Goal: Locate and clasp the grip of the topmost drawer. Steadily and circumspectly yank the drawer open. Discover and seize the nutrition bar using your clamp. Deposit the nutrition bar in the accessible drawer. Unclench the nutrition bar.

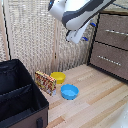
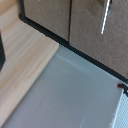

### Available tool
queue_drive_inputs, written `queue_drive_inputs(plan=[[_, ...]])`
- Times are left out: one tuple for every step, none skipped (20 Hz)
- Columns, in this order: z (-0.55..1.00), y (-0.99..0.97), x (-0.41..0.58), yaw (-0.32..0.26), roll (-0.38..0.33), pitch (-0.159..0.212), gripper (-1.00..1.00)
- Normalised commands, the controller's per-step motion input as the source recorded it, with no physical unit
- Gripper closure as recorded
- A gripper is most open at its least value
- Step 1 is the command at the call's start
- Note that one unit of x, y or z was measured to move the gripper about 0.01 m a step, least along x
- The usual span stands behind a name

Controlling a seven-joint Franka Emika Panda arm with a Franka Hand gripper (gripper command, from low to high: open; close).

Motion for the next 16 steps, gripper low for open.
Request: queue_drive_inputs(plan=[[0.09, -0.83, 0.0, 0.0, -0.141, 0.0, -1.0], [0.08, -0.83, 0.0, 0.007, -0.151, 0.0, -1.0], [0.03, -0.83, 0.0, 0.025, -0.164, -0.007, -1.0], [0.0, -0.82, 0.0, 0.031, -0.167, 0.0, -1.0], [0.01, -0.81, 0.0, 0.032, -0.169, -0.002, -1.0], [0.01, -0.79, 0.0, 0.031, -0.179, -0.002, -1.0], [0.01, -0.76, 0.0, 0.035, -0.194, 0.0, -1.0], [0.02, -0.73, 0.0, 0.039, -0.205, -0.005, -1.0], [0.0, -0.7, 0.0, 0.055, -0.204, -0.007, -1.0], [0.0, -0.63, 0.0, 0.095, -0.2, -0.012, -1.0], [0.0, -0.6, 0.0, 0.124, -0.183, -0.002, -1.0], [0.0, -0.55, 0.0, 0.148, -0.181, 0.0, -1.0], [0.0, -0.54, 0.0, 0.16, -0.172, 0.0, -1.0], [-0.01, -0.51, -0.043, 0.155, -0.194, 0.0, -1.0], [-0.01, -0.49, -0.094, 0.142, -0.213, 0.0, -1.0], [0.0, -0.49, -0.137, 0.123, -0.235, 0.0, -1.0]])
